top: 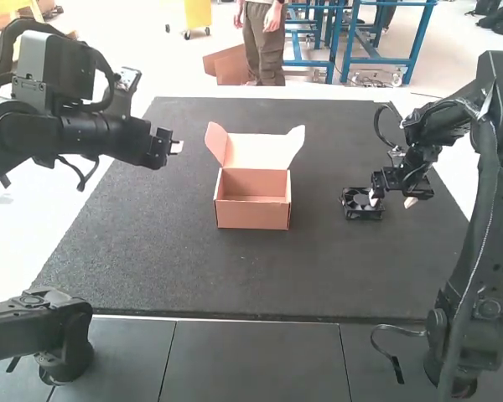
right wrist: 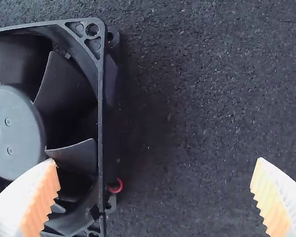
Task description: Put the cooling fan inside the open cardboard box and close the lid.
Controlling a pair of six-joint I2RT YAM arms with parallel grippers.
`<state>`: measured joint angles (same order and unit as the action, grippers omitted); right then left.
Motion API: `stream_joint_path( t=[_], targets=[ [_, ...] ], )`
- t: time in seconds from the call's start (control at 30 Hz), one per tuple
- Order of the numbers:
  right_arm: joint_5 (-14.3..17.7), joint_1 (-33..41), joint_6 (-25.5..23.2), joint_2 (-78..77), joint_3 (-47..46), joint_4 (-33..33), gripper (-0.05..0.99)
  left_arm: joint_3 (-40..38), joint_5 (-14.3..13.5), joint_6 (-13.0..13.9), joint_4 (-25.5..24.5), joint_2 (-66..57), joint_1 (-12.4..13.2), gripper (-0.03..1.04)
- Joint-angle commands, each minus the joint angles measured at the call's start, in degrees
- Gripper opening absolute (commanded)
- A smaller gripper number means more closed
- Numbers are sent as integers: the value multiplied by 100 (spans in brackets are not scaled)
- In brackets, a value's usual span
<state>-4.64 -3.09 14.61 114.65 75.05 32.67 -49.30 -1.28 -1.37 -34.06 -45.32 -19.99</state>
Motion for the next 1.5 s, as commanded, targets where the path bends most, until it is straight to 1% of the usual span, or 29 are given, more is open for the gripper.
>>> stream_joint_path(
  t=[0.0, 0.17, 0.33, 0.37, 0.43, 0.53, 0.57, 0.63, 0.67, 0.7, 0.9, 0.97, 1.0, 1.03, 1.07, 1.13, 1.2, 1.3, 1.33, 1.47],
  targets=[
    [-1, 10, 15, -48, 133, 29, 90, 43, 22, -48, 40, 102, -23, 97],
    [43, 2, -72, 40, 116, 47, 90, 43, 22, -48, 40, 102, -23, 97],
    [210, 2, -116, 277, 80, 100, 90, 43, 22, -48, -13, 120, -23, 97],
    [236, 2, -134, 339, 63, 117, 86, 43, 22, -57, -30, 138, -14, 97],
    [289, 28, -134, 462, 45, 152, 84, 43, 22, -48, -48, 164, -14, 97],
    [297, 46, -125, 594, 45, 205, 79, 43, 22, -48, -109, 208, -23, 97],
    [297, 54, -116, 637, 45, 196, 74, 34, 22, -57, -127, 217, -23, 97],
    [315, 81, -90, 717, 45, 196, 70, 34, 22, -48, -162, 252, -23, 97],
    [315, 98, -81, 761, 45, 179, 64, 34, 22, -57, -180, 269, -14, 97],
    [315, 107, -81, 804, 45, 170, 62, 34, 22, -48, -206, 287, -23, 97],
    [341, 160, -72, 1086, 72, 188, 62, 43, 22, -57, -329, 375, -23, 97],
    [297, 186, -64, 1147, 45, 152, 50, 34, 14, -57, -355, 392, -14, 97],
    [306, 186, -64, 1165, 45, 152, 48, 34, 14, -57, -373, 410, -23, 97],
    [297, 195, -64, 1200, 36, 161, 48, 34, -4, -48, -382, 419, -23, 97],
    [280, 204, -64, 1226, 19, 161, 45, 43, -13, -57, -390, 428, -23, 97],
    [245, 239, -64, 1279, 10, 144, 35, 26, -22, -48, -417, 454, -23, 97],
    [174, 265, -64, 1314, 1, 82, 29, 26, -39, -48, -443, 471, -23, 97],
    [43, 309, -81, 1332, -16, -76, 12, 43, -65, -48, -461, 489, -23, 97],
    [-28, 336, -108, 1332, -16, -146, 3, 43, -74, -48, -470, 507, -14, 97],
    [-107, 388, -222, 1323, -34, -173, 2, 43, -83, -48, -452, 507, -23, 97]
  ],
)
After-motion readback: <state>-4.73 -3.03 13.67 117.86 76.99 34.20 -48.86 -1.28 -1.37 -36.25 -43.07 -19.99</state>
